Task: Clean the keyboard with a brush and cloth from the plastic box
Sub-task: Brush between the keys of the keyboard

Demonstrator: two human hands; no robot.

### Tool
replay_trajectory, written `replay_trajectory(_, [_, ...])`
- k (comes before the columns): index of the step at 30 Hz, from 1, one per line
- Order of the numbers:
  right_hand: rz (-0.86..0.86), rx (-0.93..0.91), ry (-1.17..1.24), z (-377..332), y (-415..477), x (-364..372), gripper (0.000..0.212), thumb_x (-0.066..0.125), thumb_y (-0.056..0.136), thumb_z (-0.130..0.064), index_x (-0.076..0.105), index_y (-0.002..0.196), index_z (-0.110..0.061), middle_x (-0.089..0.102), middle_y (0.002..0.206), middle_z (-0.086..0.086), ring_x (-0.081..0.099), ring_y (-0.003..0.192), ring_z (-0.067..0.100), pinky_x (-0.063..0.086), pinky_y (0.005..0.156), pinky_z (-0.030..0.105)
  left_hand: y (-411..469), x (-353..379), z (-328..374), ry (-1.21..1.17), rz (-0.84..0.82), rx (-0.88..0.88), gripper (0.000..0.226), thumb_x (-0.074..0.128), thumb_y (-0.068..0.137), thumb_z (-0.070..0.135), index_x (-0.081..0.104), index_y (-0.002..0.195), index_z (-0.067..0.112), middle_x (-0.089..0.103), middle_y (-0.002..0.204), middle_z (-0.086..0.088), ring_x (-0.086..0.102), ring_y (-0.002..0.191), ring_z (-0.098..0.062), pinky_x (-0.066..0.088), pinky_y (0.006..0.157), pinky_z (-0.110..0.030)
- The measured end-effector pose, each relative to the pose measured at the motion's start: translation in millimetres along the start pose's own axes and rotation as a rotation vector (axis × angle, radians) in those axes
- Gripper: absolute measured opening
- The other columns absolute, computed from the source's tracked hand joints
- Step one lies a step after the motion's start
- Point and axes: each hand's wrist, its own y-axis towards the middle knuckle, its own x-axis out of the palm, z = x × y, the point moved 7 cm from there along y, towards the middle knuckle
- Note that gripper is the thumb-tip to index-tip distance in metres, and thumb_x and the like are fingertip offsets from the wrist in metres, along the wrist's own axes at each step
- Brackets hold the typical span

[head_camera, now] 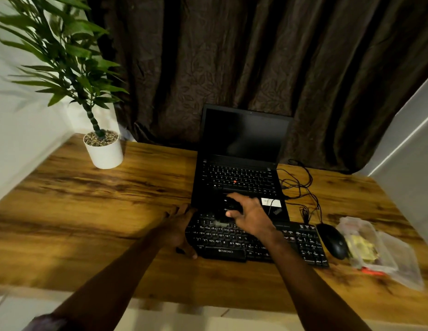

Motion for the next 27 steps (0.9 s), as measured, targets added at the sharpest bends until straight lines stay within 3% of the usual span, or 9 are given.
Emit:
replay_trajectory(4, [0.006, 0.012, -0.022, 23, -11, -23, 0.056, 0.072, 0.090, -0.018, 0.051, 0.139, -0.032, 0.063, 0.127, 0.003, 0.065, 0.104, 0.015, 0.062, 0.084, 0.037, 0, 1, 1, -0.002, -0.015, -0.023, 0.144, 0.091, 0.041, 0.063, 0.010, 0.155, 0.028, 0.013, 0.156, 0.001, 0.013, 0.145, -0.033, 0.016, 0.115, -0.055])
replay_trajectory(8, [0.047, 0.065, -0.009, 35, -15, -34, 0.056, 0.072, 0.089, -0.014, 0.053, 0.140, -0.028, 0.064, 0.125, 0.005, 0.066, 0.104, 0.017, 0.062, 0.082, 0.035, 1, 0, 4, 0.006, -0.042, -0.047, 0.146, 0.092, 0.042, 0.059, 0.007, 0.155, 0.027, 0.008, 0.160, -0.001, 0.008, 0.147, -0.035, 0.011, 0.116, -0.056])
replay_trajectory(11, [0.020, 0.024, 0.024, 19, -11, -19, 0.055, 0.072, 0.089, -0.014, 0.054, 0.135, -0.036, 0.063, 0.125, 0.004, 0.063, 0.108, 0.018, 0.061, 0.087, 0.039, 3, 0, 8, 0.057, -0.080, -0.082, 0.147, 0.092, 0.045, 0.057, 0.002, 0.157, 0.024, 0.001, 0.164, -0.008, -0.004, 0.149, -0.040, 0.001, 0.117, -0.060])
replay_trajectory(13, [0.003, -0.002, 0.040, 11, -8, -6, 0.054, 0.073, 0.088, -0.020, 0.053, 0.130, -0.047, 0.060, 0.126, 0.005, 0.063, 0.107, 0.019, 0.063, 0.081, 0.042, 3, -2, 10, 0.079, -0.085, -0.094, 0.148, 0.093, 0.044, 0.056, 0.003, 0.157, 0.023, 0.001, 0.164, -0.012, -0.006, 0.149, -0.040, 0.001, 0.117, -0.060])
replay_trajectory(16, [0.003, -0.009, 0.077, 10, -5, -1, 0.055, 0.072, 0.089, -0.022, 0.052, 0.129, -0.052, 0.058, 0.127, 0.004, 0.063, 0.106, 0.020, 0.064, 0.075, 0.037, 3, -3, 11, 0.120, -0.078, -0.094, 0.146, 0.091, 0.044, 0.059, 0.005, 0.157, 0.023, 0.002, 0.164, -0.013, -0.003, 0.150, -0.040, 0.002, 0.117, -0.060])
replay_trajectory(19, [0.025, 0.029, 0.075, 26, -11, -16, 0.053, 0.070, 0.090, -0.012, 0.055, 0.134, -0.037, 0.059, 0.122, -0.002, 0.063, 0.104, 0.013, 0.060, 0.076, 0.024, 2, -3, 11, 0.144, -0.071, -0.078, 0.145, 0.090, 0.045, 0.062, 0.006, 0.157, 0.022, 0.004, 0.163, -0.011, -0.001, 0.149, -0.039, 0.004, 0.118, -0.061])
replay_trajectory(22, [0.065, 0.076, 0.024, 55, -20, -37, 0.053, 0.070, 0.089, -0.013, 0.055, 0.129, -0.044, 0.061, 0.119, 0.003, 0.064, 0.101, 0.016, 0.063, 0.075, 0.031, 2, -3, 13, 0.129, -0.078, -0.071, 0.144, 0.090, 0.047, 0.061, 0.005, 0.157, 0.021, 0.004, 0.162, -0.011, -0.002, 0.149, -0.039, 0.003, 0.118, -0.060])
replay_trajectory(25, [0.119, 0.107, -0.007, 69, -29, -52, 0.055, 0.071, 0.089, -0.012, 0.054, 0.133, -0.041, 0.059, 0.119, 0.002, 0.061, 0.096, 0.011, 0.056, 0.066, 0.018, 1, -4, 12, 0.089, -0.070, -0.067, 0.146, 0.090, 0.045, 0.061, 0.005, 0.157, 0.022, 0.002, 0.163, -0.010, -0.004, 0.149, -0.040, 0.002, 0.119, -0.060])
replay_trajectory(27, [0.130, 0.112, 0.002, 68, -28, -52, 0.053, 0.070, 0.090, -0.012, 0.055, 0.134, -0.038, 0.058, 0.121, 0.004, 0.060, 0.096, 0.010, 0.057, 0.068, 0.019, -1, -4, 13, 0.092, -0.069, -0.064, 0.145, 0.090, 0.047, 0.061, 0.005, 0.158, 0.021, 0.002, 0.164, -0.010, -0.003, 0.150, -0.039, 0.003, 0.119, -0.059])
